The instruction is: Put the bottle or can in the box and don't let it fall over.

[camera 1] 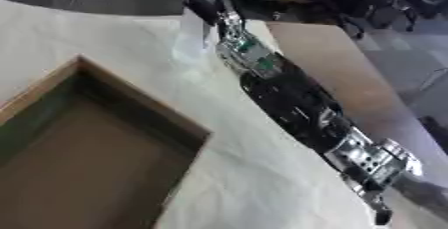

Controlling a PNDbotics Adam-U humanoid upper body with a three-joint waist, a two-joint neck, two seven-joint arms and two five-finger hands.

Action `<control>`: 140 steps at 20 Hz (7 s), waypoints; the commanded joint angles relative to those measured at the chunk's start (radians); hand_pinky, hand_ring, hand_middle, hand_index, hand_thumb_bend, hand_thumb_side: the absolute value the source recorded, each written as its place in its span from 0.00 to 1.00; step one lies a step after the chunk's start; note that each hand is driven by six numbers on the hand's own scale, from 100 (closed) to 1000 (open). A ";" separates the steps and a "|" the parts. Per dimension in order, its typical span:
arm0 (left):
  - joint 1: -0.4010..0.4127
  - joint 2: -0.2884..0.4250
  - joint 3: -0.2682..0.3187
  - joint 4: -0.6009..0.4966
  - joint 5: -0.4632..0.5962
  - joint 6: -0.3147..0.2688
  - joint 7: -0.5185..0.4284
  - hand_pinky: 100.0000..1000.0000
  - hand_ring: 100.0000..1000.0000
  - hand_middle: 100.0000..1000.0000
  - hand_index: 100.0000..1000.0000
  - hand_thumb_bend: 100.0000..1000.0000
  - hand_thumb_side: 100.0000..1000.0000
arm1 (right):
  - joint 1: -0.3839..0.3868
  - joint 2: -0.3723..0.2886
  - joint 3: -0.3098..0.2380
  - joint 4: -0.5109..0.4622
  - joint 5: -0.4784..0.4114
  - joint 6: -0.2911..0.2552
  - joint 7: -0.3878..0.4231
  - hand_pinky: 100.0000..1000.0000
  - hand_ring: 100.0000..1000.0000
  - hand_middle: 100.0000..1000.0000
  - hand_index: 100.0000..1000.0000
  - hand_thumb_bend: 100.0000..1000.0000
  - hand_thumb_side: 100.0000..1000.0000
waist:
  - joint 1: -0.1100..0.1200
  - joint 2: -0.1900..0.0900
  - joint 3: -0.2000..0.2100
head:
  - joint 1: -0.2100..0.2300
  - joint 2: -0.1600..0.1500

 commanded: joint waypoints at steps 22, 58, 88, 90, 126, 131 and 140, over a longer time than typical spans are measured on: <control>0.032 0.041 0.017 -0.028 0.009 0.015 0.008 1.00 1.00 1.00 0.70 0.10 0.68 | -0.046 -0.061 -0.024 -0.213 -0.161 -0.042 -0.030 0.81 0.33 0.34 0.04 0.00 0.41 | 0.028 -0.106 -0.064 | 0.007 0.087; 0.054 0.051 0.070 -0.035 0.036 0.045 0.103 1.00 1.00 1.00 0.69 0.12 0.65 | 0.042 0.249 0.023 -0.709 0.008 0.144 -0.007 0.85 0.33 0.32 0.04 0.00 0.41 | 0.037 -0.204 -0.103 | 0.055 0.163; 0.042 0.087 0.138 -0.053 0.048 0.032 0.199 1.00 1.00 1.00 0.68 0.13 0.63 | 0.108 0.426 0.183 -0.509 0.141 0.021 -0.038 0.87 0.52 0.49 0.16 0.00 0.41 | 0.019 -0.221 -0.048 | 0.053 0.195; 0.042 0.087 0.139 -0.054 0.047 0.033 0.201 1.00 1.00 1.00 0.68 0.13 0.63 | 0.112 0.428 0.188 -0.496 0.154 0.017 -0.034 0.88 0.58 0.52 0.20 0.00 0.41 | 0.018 -0.221 -0.049 | 0.052 0.194; 0.060 0.095 0.147 -0.070 0.049 0.040 0.221 1.00 1.00 1.00 0.68 0.14 0.61 | 0.169 0.407 0.162 -0.527 0.327 0.095 0.136 1.00 1.00 1.00 0.94 0.00 0.48 | 0.031 -0.253 -0.087 | 0.102 0.213; 0.096 0.106 0.152 -0.075 0.042 0.043 0.232 1.00 1.00 1.00 0.68 0.14 0.61 | 0.198 0.361 0.149 -0.617 0.235 0.140 0.146 1.00 1.00 1.00 0.94 0.00 0.49 | 0.036 -0.296 -0.147 | 0.146 0.242; 0.132 0.132 0.131 -0.088 0.030 0.068 0.228 1.00 1.00 1.00 0.68 0.15 0.61 | 0.329 0.185 0.087 -0.709 0.087 0.063 0.211 1.00 1.00 1.00 0.89 0.00 0.44 | 0.030 -0.371 -0.271 | 0.249 0.293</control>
